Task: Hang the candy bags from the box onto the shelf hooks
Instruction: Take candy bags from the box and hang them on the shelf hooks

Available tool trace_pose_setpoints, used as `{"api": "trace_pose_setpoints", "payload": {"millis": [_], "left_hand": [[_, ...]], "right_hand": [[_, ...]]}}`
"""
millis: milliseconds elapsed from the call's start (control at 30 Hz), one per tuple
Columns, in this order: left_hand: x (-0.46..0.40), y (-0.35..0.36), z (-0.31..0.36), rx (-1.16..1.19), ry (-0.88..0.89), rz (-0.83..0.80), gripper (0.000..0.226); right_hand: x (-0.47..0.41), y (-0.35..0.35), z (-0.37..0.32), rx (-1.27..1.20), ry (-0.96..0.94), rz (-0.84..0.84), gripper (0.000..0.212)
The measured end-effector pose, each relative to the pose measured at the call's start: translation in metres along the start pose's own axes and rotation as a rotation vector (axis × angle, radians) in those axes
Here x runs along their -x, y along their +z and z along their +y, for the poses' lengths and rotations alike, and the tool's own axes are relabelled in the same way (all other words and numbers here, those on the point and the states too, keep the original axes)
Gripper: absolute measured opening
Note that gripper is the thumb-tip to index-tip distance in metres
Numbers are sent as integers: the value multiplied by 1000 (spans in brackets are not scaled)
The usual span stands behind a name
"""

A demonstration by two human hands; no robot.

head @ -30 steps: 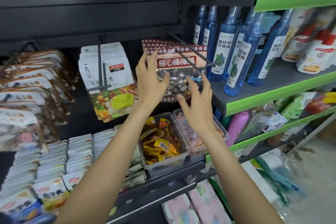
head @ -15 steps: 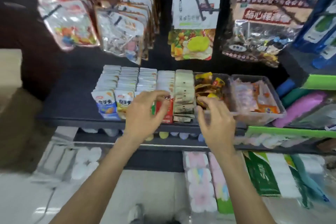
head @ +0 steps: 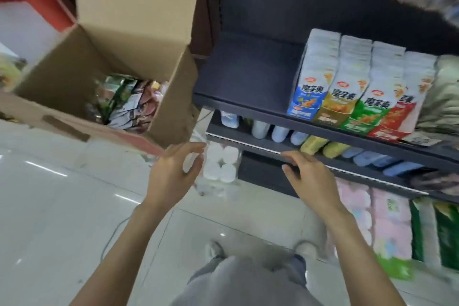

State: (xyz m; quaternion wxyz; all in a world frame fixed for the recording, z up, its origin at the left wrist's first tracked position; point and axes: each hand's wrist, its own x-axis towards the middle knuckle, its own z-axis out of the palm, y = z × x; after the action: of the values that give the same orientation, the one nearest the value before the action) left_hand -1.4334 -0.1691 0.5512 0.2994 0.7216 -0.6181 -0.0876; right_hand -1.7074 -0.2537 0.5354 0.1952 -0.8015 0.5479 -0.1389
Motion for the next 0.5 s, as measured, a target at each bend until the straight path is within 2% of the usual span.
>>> {"api": "trace_pose_setpoints", "payload": {"millis": [100, 267, 500], "left_hand": [[-1, -48, -58, -37, -4, 40, 24], [-33, -123, -143, -54, -2, 60, 23], [-121, -166, -256, -104, -57, -114, 25]], "right_hand": [[-19, 22, -64, -19, -41, -56, 18], [-74, 35, -172, -38, -194, -55, 19], [-185, 70, -274, -13, -382, -107, 23]]}}
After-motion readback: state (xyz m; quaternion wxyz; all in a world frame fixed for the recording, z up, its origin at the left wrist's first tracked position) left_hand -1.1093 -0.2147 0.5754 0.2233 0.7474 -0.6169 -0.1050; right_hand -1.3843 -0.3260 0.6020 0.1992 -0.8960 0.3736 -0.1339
